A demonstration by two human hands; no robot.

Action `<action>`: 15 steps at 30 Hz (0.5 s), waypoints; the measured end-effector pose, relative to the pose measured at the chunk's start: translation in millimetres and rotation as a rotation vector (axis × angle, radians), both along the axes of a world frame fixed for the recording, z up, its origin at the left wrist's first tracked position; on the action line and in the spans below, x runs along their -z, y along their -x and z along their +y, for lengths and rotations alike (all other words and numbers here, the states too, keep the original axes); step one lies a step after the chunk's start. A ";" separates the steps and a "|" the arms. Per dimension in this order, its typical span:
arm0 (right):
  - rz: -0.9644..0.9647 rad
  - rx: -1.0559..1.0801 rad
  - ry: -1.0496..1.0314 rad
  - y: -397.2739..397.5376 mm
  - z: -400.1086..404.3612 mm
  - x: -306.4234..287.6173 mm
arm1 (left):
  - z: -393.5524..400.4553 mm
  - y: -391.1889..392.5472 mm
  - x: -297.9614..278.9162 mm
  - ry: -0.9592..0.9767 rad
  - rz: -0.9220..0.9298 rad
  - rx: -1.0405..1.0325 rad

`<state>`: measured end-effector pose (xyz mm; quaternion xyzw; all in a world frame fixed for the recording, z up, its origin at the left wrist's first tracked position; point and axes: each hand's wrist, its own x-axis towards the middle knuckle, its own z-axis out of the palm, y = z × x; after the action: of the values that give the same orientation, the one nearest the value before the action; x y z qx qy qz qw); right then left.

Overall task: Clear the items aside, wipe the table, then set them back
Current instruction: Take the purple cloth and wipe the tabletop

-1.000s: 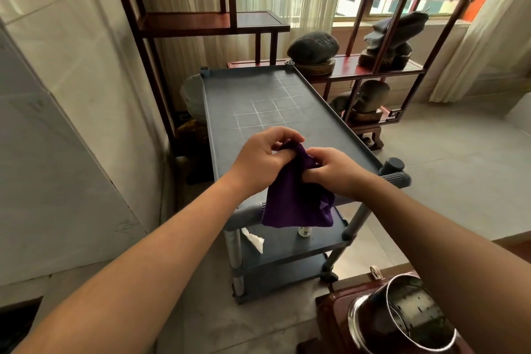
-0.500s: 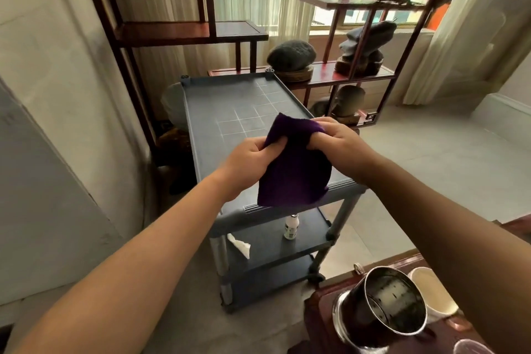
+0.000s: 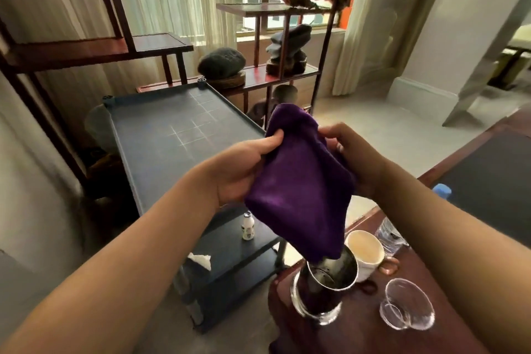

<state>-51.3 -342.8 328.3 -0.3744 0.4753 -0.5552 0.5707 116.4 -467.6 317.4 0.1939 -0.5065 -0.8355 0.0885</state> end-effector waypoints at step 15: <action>-0.330 0.414 -0.023 33.0 311.6 82.6 | 230.9 133.8 37.2 -0.043 -0.171 0.683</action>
<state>-84.4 -31.2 245.7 -0.1671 0.4488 -0.7081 0.5189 -17.4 -236.7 280.2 0.0845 -0.5298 -0.8081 -0.2432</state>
